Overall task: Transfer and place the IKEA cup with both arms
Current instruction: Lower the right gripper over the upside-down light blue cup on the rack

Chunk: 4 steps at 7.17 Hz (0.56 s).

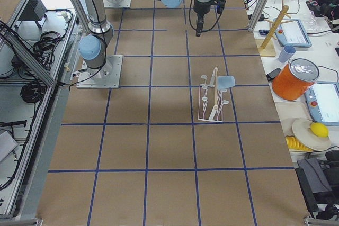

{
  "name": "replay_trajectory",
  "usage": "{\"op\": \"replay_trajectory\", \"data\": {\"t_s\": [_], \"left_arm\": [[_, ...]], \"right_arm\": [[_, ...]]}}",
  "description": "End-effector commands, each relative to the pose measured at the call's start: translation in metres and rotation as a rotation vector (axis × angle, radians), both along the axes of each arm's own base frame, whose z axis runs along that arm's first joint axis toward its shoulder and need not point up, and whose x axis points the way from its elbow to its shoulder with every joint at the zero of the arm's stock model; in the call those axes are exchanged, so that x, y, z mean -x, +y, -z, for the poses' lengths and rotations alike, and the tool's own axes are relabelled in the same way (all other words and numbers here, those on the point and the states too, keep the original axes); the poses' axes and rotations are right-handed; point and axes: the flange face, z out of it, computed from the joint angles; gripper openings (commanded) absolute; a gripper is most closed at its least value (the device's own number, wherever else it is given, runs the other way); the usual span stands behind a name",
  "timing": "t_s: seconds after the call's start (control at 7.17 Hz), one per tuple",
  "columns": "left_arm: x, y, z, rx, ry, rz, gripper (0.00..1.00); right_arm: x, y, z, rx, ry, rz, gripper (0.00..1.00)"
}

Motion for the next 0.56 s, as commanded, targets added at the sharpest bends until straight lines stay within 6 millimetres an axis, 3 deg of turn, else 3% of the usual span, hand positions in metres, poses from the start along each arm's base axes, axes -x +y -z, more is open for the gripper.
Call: {"op": "replay_trajectory", "data": {"t_s": [0.0,0.14,0.42], "left_arm": [[0.000,0.001,-0.001,0.003,0.000,0.000,1.00],[0.000,0.001,-0.001,0.001,0.000,0.000,1.00],[0.000,0.001,-0.001,0.001,0.000,0.000,1.00]], "right_arm": [[0.028,-0.035,-0.006,0.025,0.017,-0.045,1.00],[0.051,-0.047,0.005,0.021,0.009,-0.035,1.00],[0.072,-0.077,0.013,0.028,0.016,-0.073,1.00]]}}
